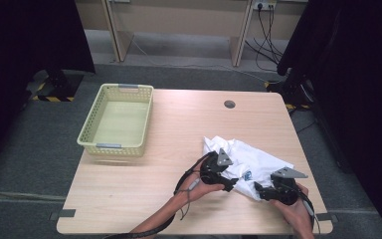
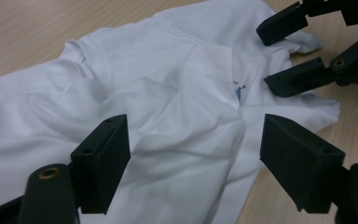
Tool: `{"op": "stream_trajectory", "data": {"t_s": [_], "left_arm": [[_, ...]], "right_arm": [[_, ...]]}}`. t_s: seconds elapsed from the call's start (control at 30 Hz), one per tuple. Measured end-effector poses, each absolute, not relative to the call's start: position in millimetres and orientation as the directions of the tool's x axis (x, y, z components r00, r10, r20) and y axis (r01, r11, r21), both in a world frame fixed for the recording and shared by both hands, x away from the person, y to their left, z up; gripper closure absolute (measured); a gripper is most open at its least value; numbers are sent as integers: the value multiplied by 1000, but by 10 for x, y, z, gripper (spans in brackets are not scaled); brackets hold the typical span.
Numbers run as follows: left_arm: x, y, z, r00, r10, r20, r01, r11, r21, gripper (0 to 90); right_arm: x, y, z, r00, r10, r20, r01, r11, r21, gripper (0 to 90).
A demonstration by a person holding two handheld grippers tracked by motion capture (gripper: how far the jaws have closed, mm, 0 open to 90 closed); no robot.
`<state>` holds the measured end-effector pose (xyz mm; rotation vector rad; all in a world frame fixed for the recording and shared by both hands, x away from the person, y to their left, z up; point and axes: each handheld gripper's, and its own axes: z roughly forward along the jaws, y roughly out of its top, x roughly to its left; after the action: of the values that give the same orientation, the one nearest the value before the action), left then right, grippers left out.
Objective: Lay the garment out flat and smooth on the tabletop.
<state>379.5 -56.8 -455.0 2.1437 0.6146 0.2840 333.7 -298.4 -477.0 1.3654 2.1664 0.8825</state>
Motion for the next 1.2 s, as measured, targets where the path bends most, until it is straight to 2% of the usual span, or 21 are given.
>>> {"op": "stream_trajectory", "data": {"t_s": [0.17,0.2,0.23,0.27,0.3,0.33,0.37,0.47,0.63,0.67,0.8,0.9,1.07,1.13,1.17,1.2], "left_arm": [[3858,-716,-4595,861,509,0,315,-534,784,380],[3870,-752,-4625,868,497,10,305,-548,779,424],[3870,-752,-4625,868,497,10,305,-548,779,508],[3871,-775,-4643,871,491,21,297,-560,774,508],[3867,-792,-4655,875,484,31,287,-569,771,587],[3855,-795,-4655,878,476,53,267,-577,772,721],[3851,-774,-4646,879,473,54,262,-575,775,773],[3864,-622,-4597,874,482,57,262,-567,781,842],[3863,-317,-4511,851,521,73,266,-547,794,849],[3834,-98,-4465,833,547,82,267,-527,807,848],[3819,213,-4453,796,602,67,296,-484,824,844],[3796,528,-4537,761,645,70,327,-476,816,832],[3709,807,-4695,735,675,70,367,-482,796,795],[3683,870,-4708,725,686,61,378,-470,798,741],[3663,934,-4713,708,705,43,398,-449,800,741],[3645,1032,-4696,668,744,13,429,-400,810,578]], "right_arm": [[3335,-2984,-4771,-422,906,-22,632,312,709,290],[3336,-2984,-4771,-423,906,-22,632,312,709,290],[3336,-2984,-4771,-423,906,-22,632,312,709,290],[3331,-2982,-4774,-420,908,-19,632,307,712,290],[3329,-2982,-4776,-419,908,-19,631,306,713,290],[3331,-2983,-4774,-420,907,-19,632,308,712,289],[3331,-2982,-4774,-420,907,-18,632,307,712,290],[3327,-2989,-4779,-423,906,-22,626,309,716,290],[3328,-2993,-4780,-426,904,-22,625,311,716,289],[3328,-2994,-4779,-426,904,-20,626,311,716,289],[3328,-2994,-4778,-426,904,-18,627,310,714,289],[3330,-2993,-4776,-426,904,-18,629,311,713,289],[3326,-2995,-4776,-426,904,-18,629,310,713,289],[3326,-2999,-4777,-428,903,-19,627,313,713,289],[3326,-2999,-4777,-428,903,-19,627,313,713,289],[3327,-2998,-4776,-429,903,-20,628,314,712,289]]}}
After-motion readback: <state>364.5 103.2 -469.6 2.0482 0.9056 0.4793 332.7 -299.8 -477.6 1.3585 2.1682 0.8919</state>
